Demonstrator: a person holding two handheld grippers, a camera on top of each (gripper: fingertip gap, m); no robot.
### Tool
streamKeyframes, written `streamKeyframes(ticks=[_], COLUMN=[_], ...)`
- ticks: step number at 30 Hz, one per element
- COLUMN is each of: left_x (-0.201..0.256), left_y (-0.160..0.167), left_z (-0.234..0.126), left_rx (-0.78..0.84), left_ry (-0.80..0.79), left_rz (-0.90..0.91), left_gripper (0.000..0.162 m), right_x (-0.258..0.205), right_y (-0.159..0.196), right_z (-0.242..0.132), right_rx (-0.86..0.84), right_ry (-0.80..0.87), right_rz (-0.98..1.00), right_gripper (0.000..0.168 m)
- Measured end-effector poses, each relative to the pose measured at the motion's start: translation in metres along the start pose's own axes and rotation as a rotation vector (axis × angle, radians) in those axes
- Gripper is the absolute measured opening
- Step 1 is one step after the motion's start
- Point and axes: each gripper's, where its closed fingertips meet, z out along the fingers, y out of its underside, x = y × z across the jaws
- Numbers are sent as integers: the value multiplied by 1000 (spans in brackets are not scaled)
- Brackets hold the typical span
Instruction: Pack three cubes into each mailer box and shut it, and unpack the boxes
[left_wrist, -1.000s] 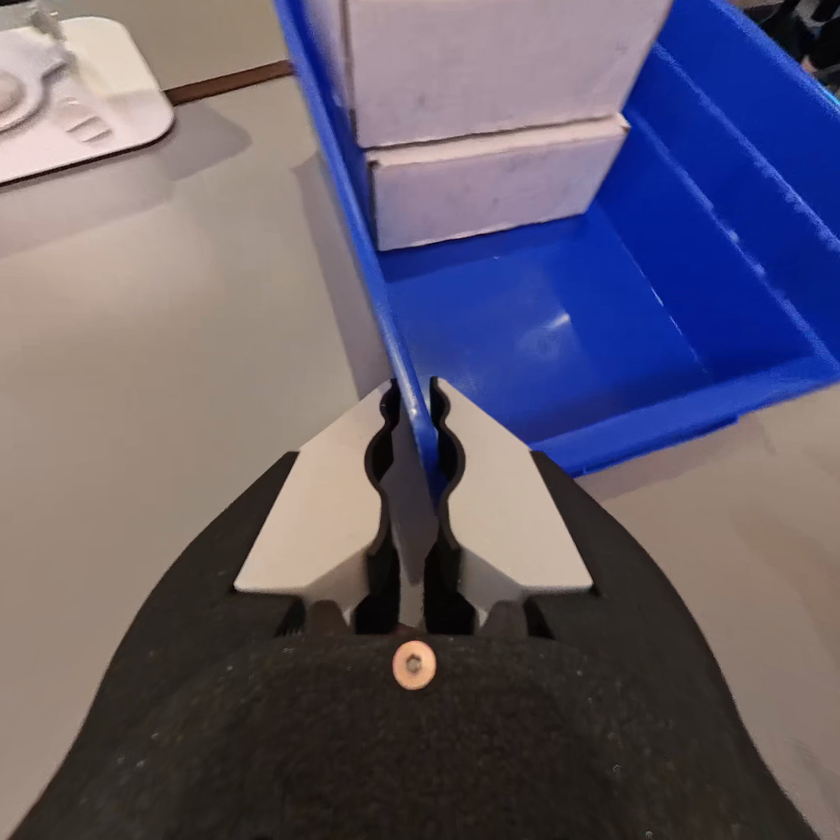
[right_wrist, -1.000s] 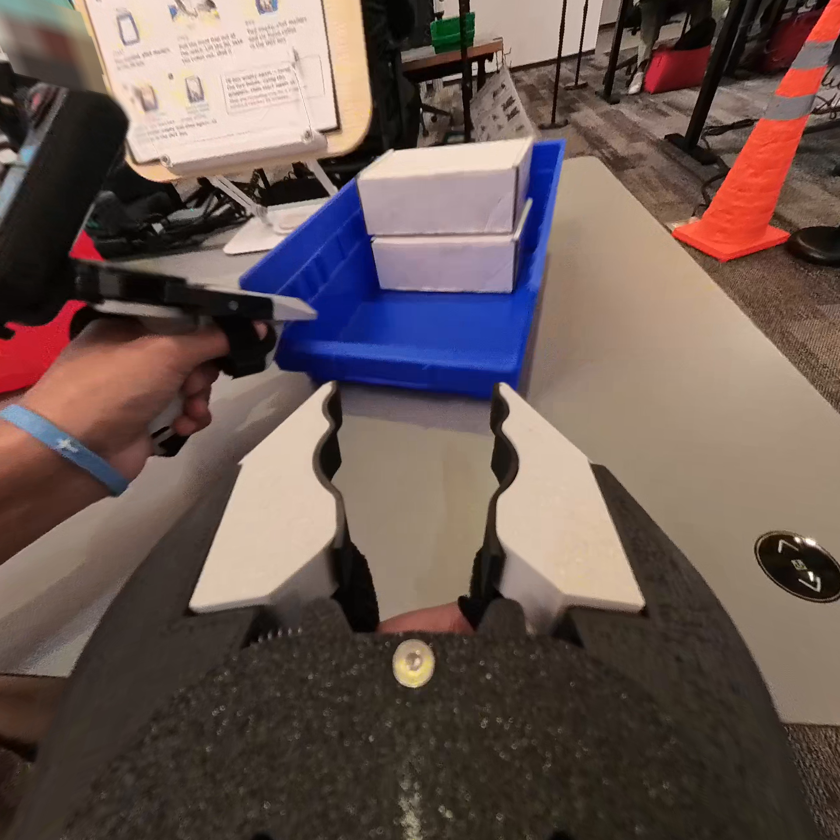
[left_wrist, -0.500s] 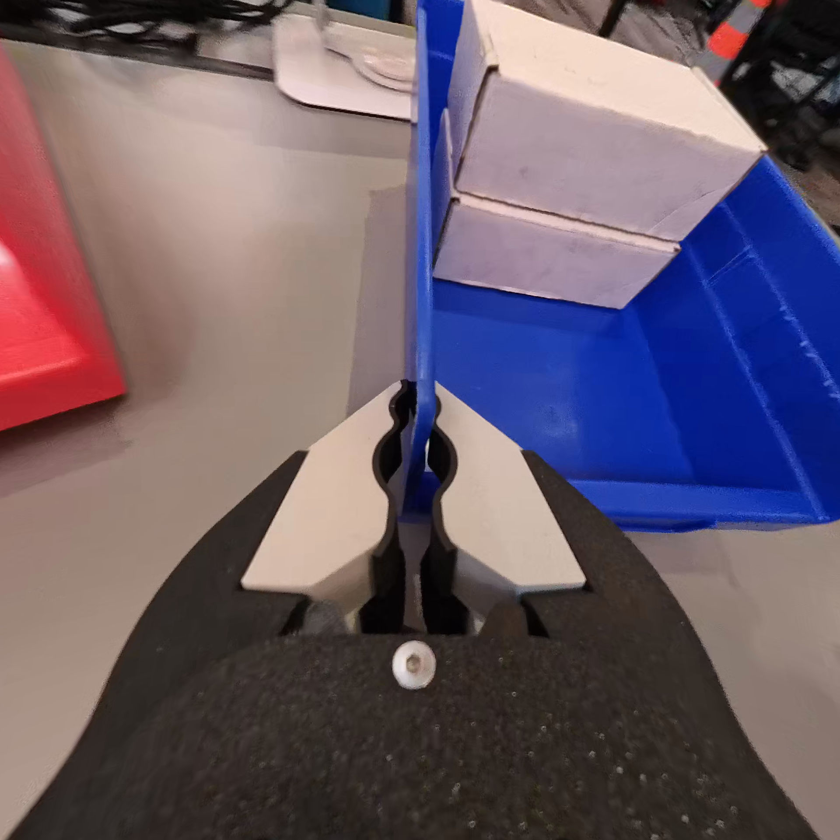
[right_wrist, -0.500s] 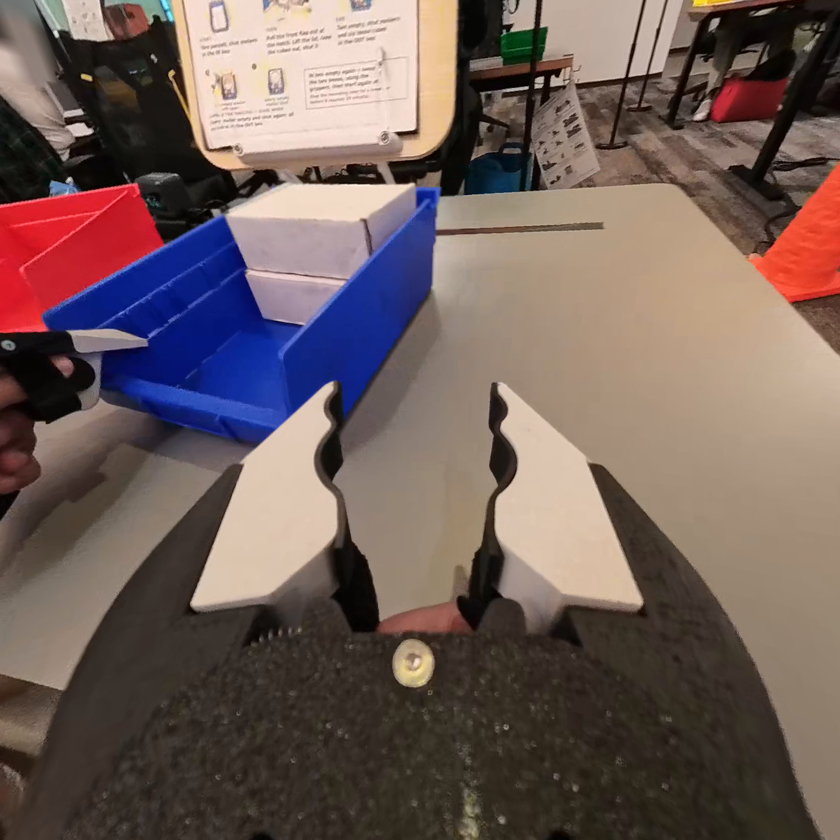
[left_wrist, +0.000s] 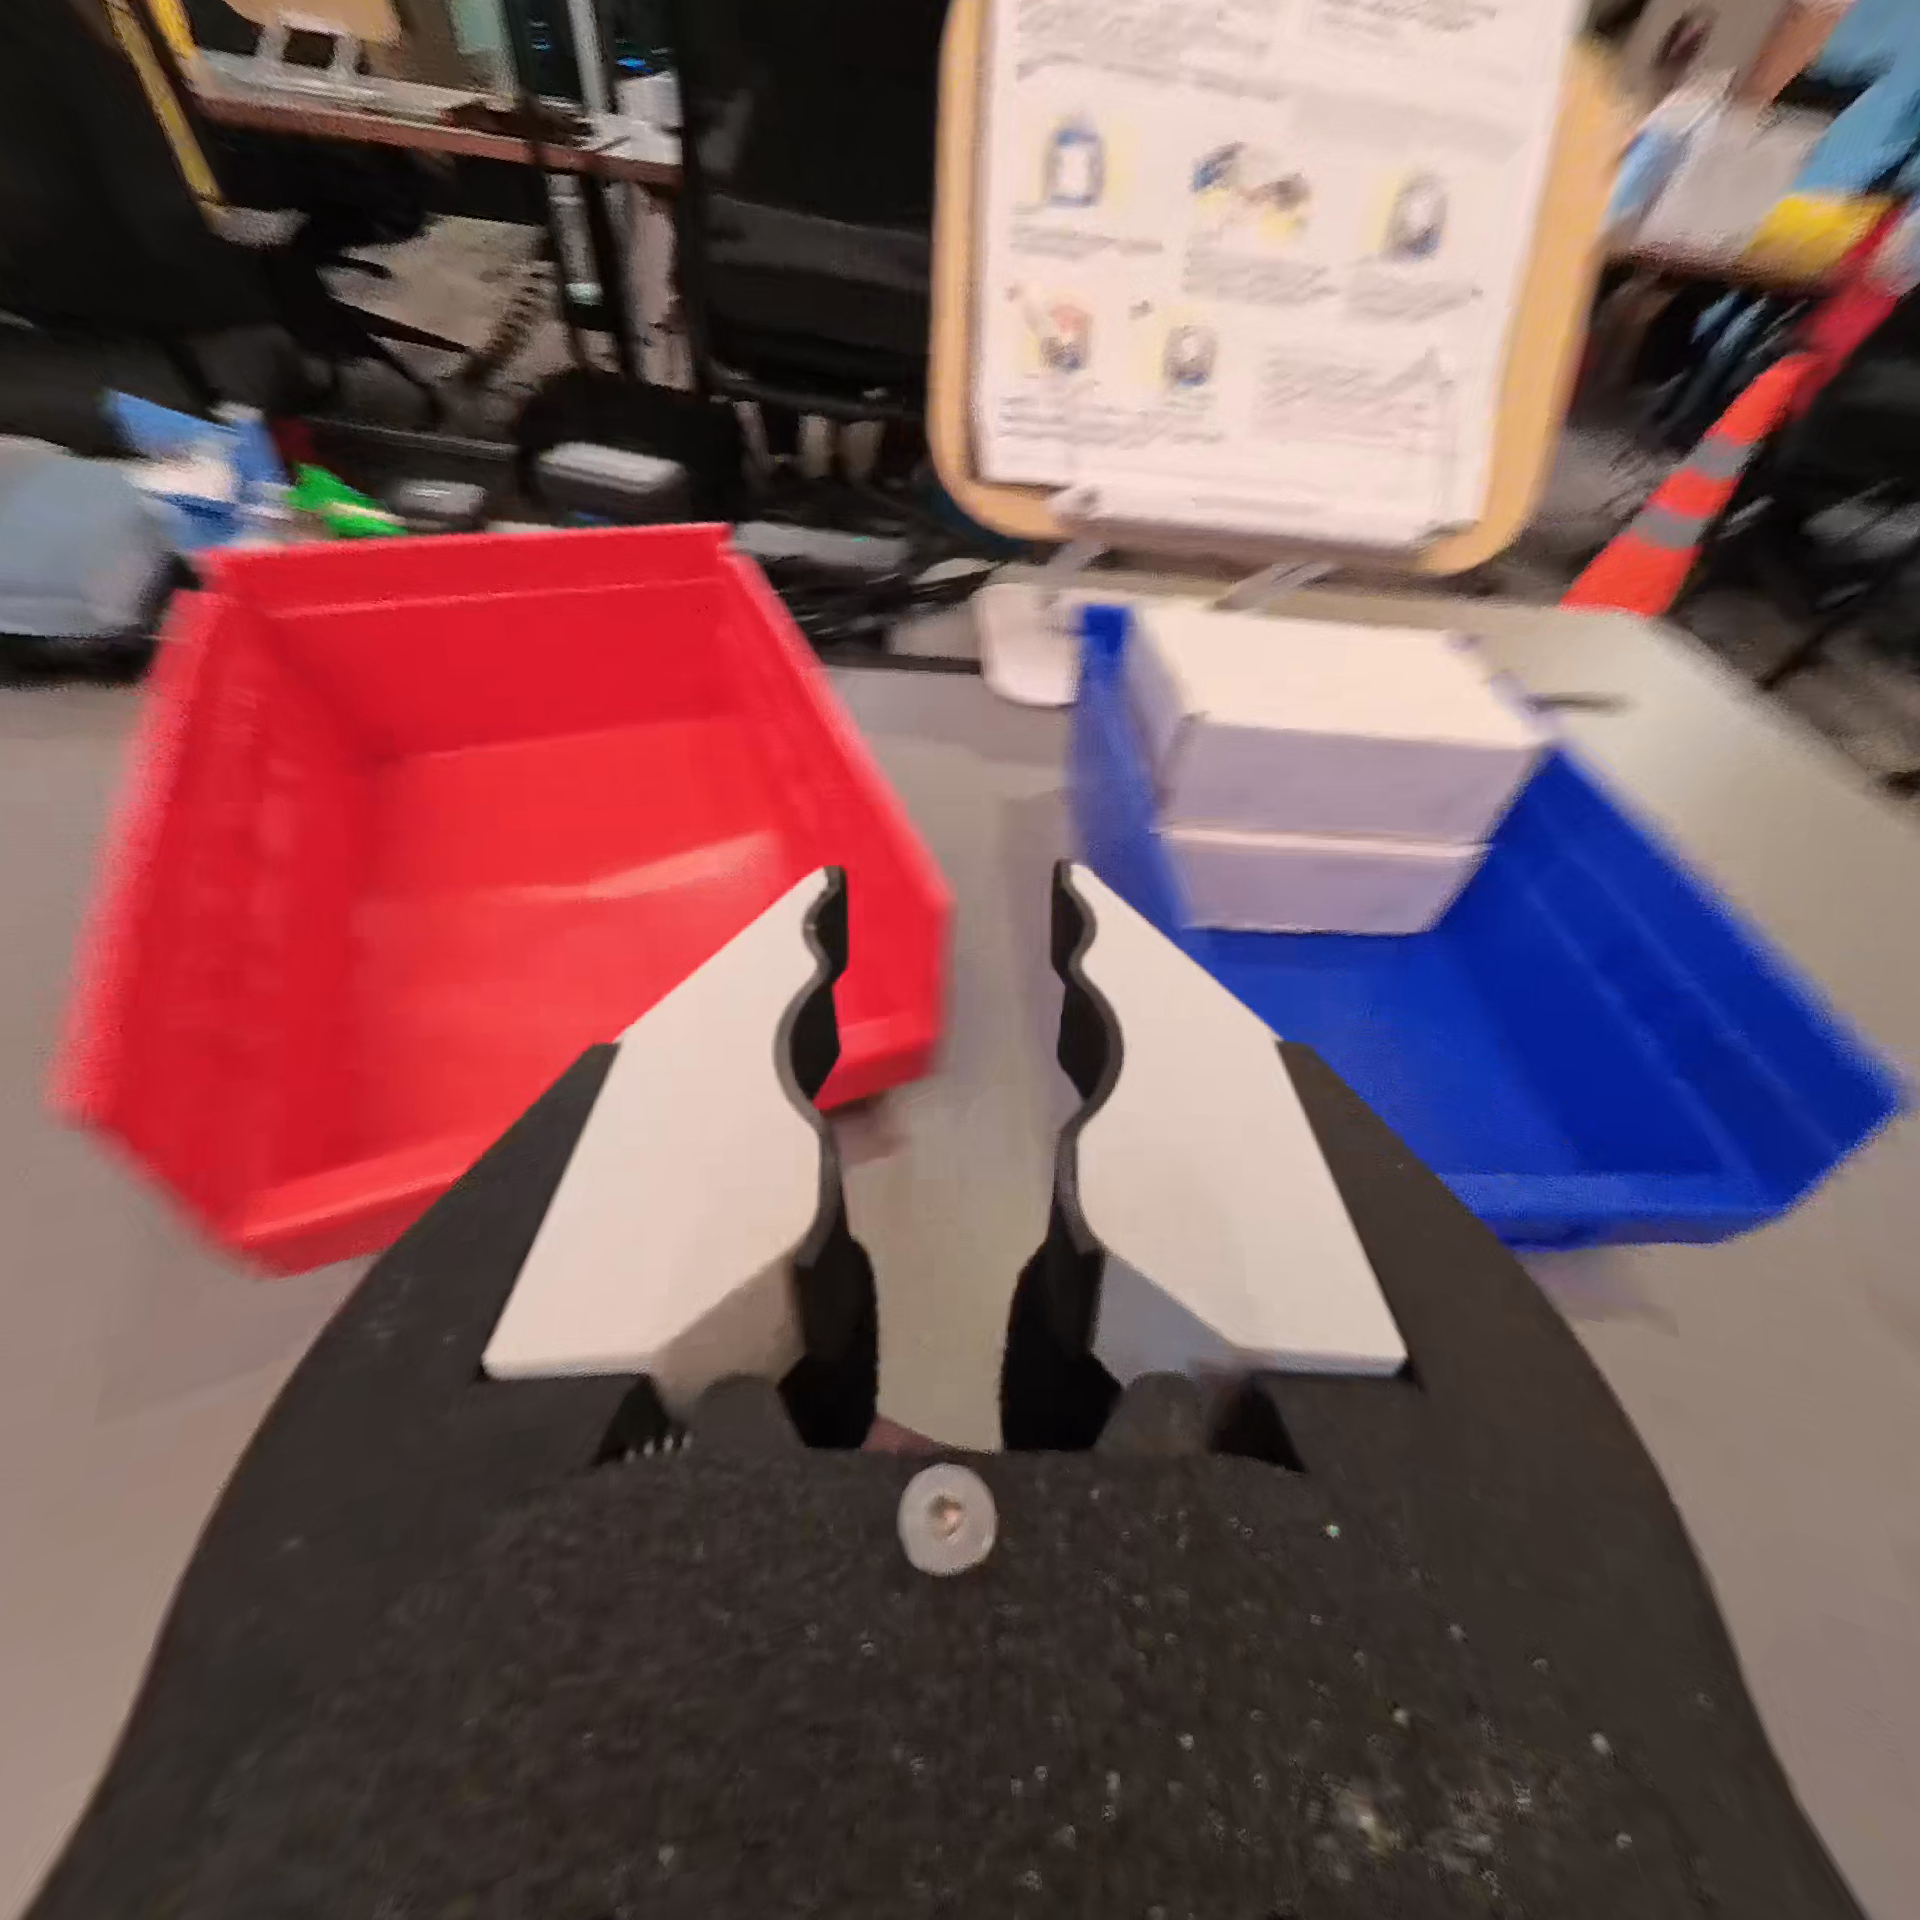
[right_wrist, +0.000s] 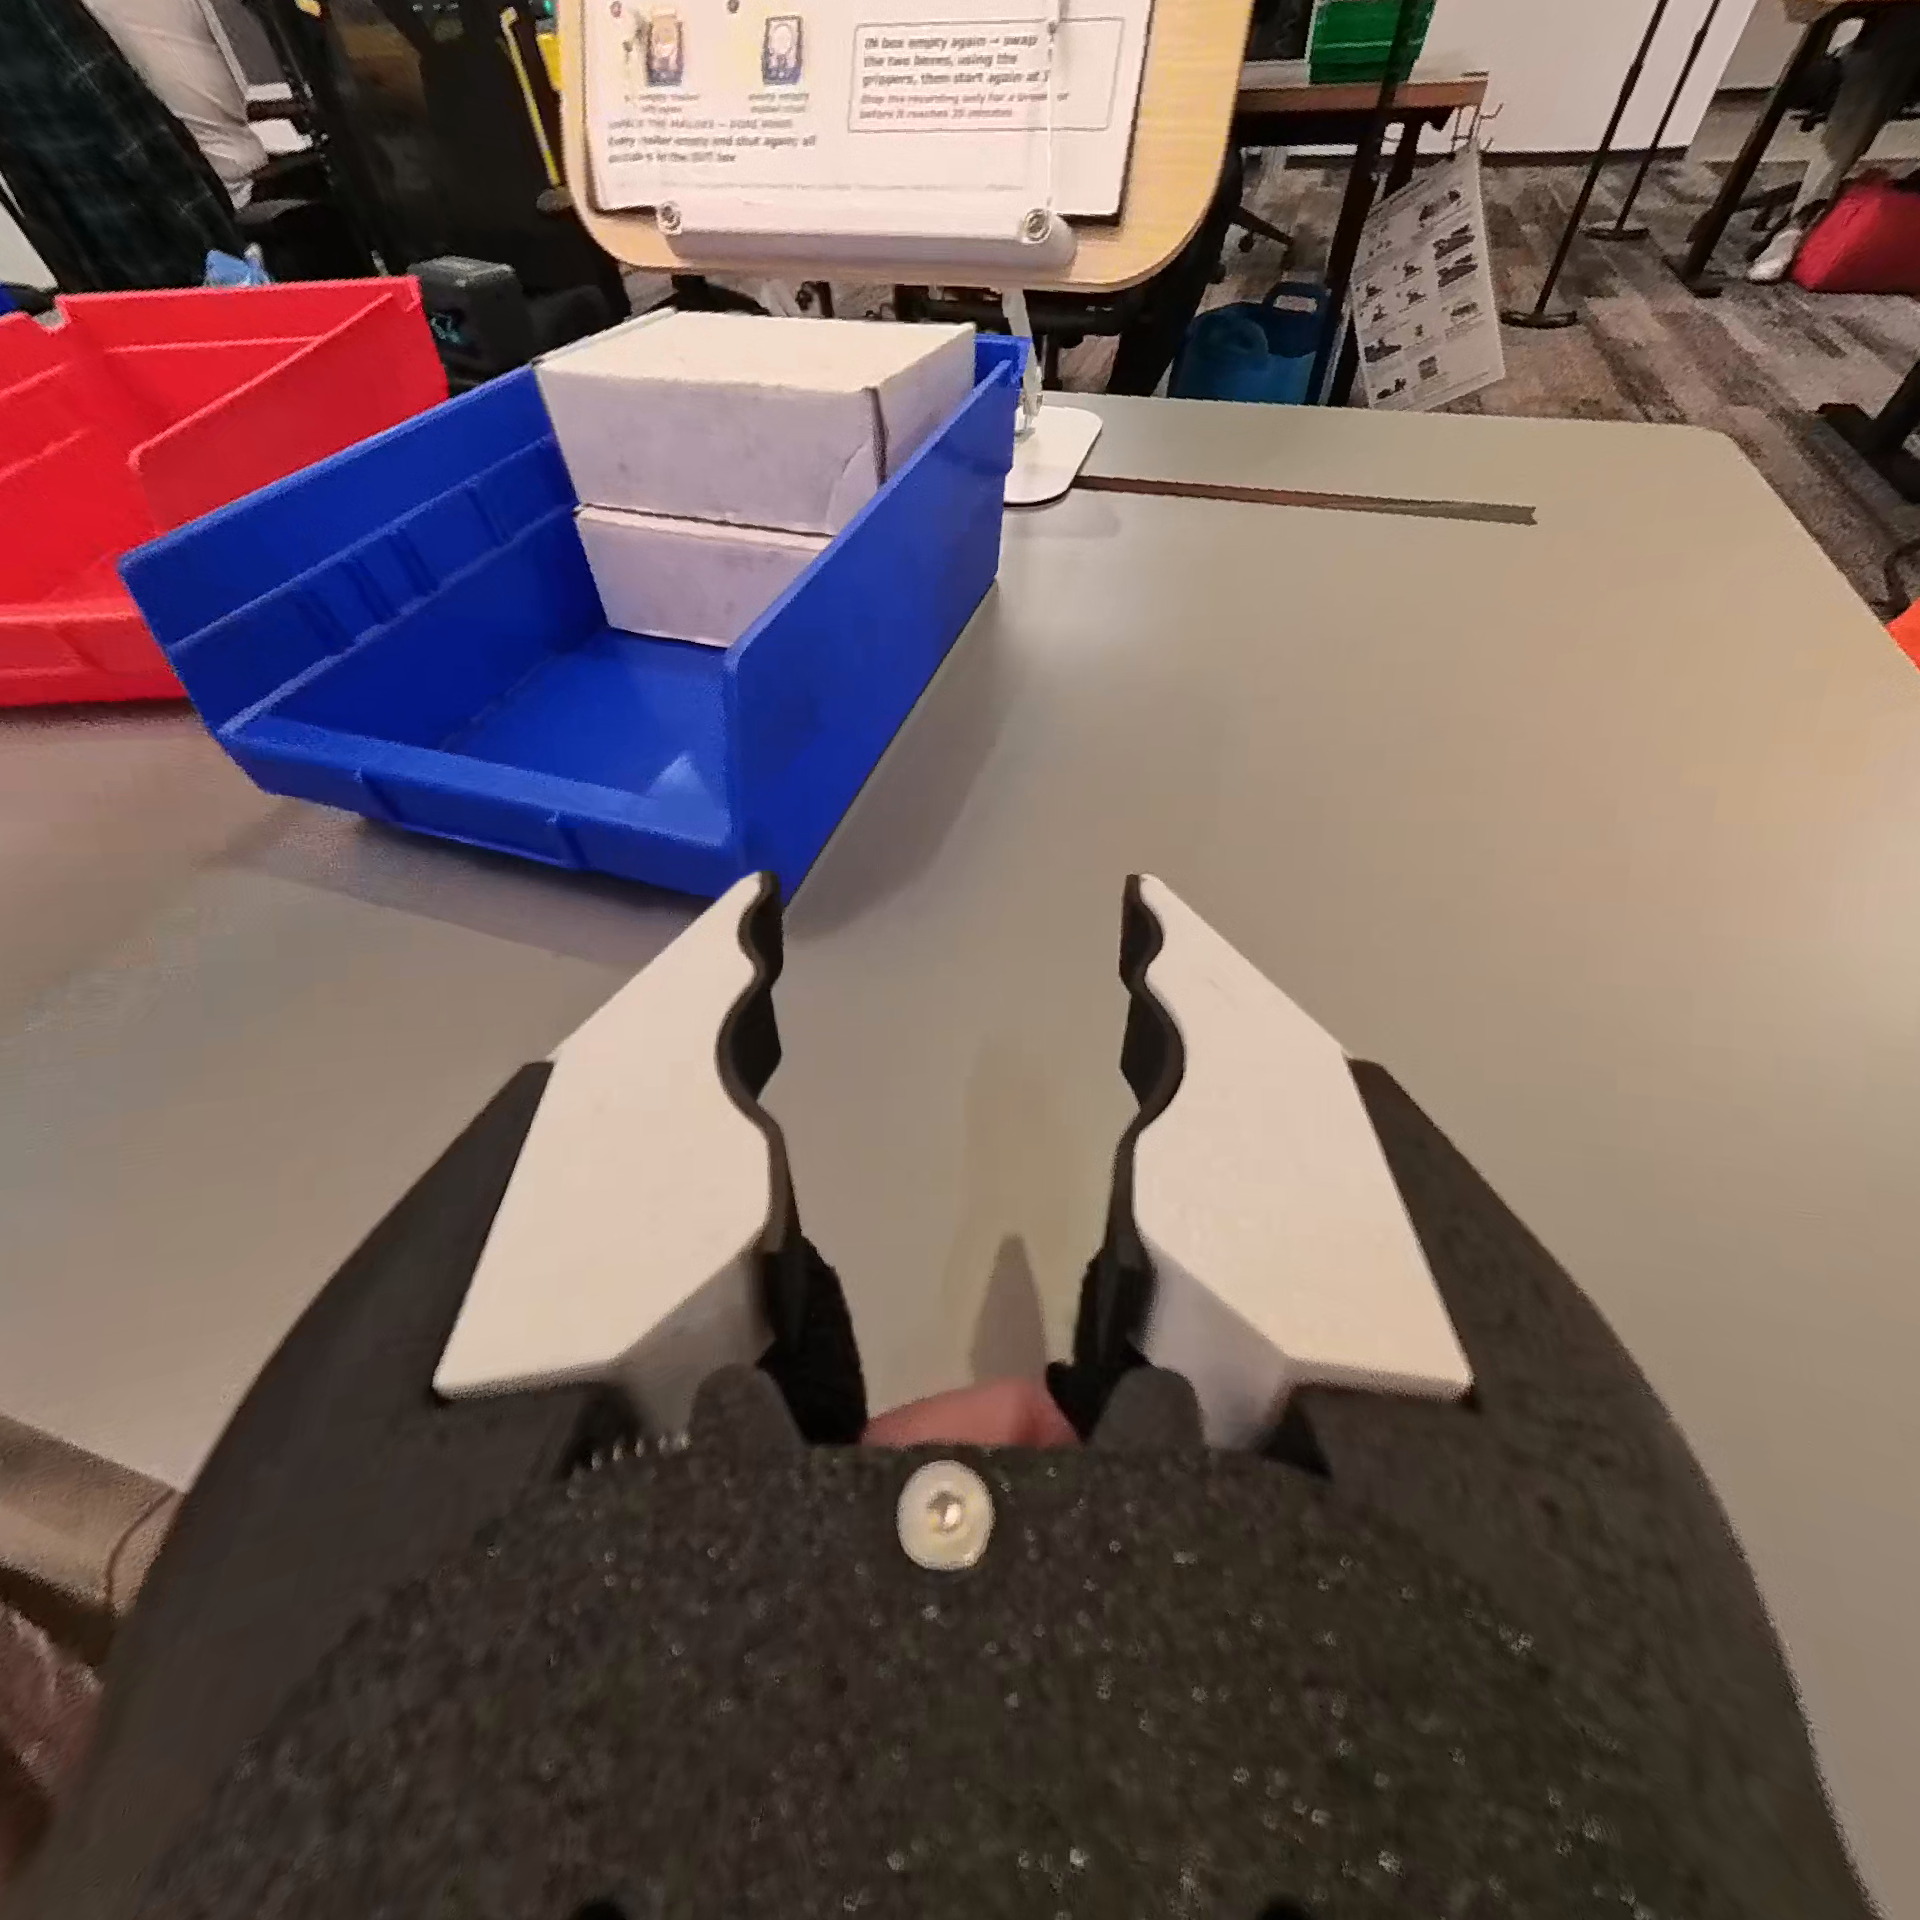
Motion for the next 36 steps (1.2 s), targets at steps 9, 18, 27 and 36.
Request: streamKeyframes(ticks=[9, 18, 27, 36], left_x=[-214, -210, -189, -179], left_y=[66, 98, 118, 129], left_z=[17, 43, -16, -58], left_rx=[-253, -327, -369, -358], left_ry=[-359, -202, -188, -189], left_rz=[71, -44, -52, 21], left_gripper=[58, 6, 3, 3], right_x=[-26, -179, -306, -326], right_y=[-2, 11, 1, 11], right_z=[-1, 28, 104, 150], right_rx=[16, 7, -45, -186], right_ry=[-24, -311, -371, -189], right_rz=[-87, -371, -61, -5], right_gripper=[64, 57, 55, 10])
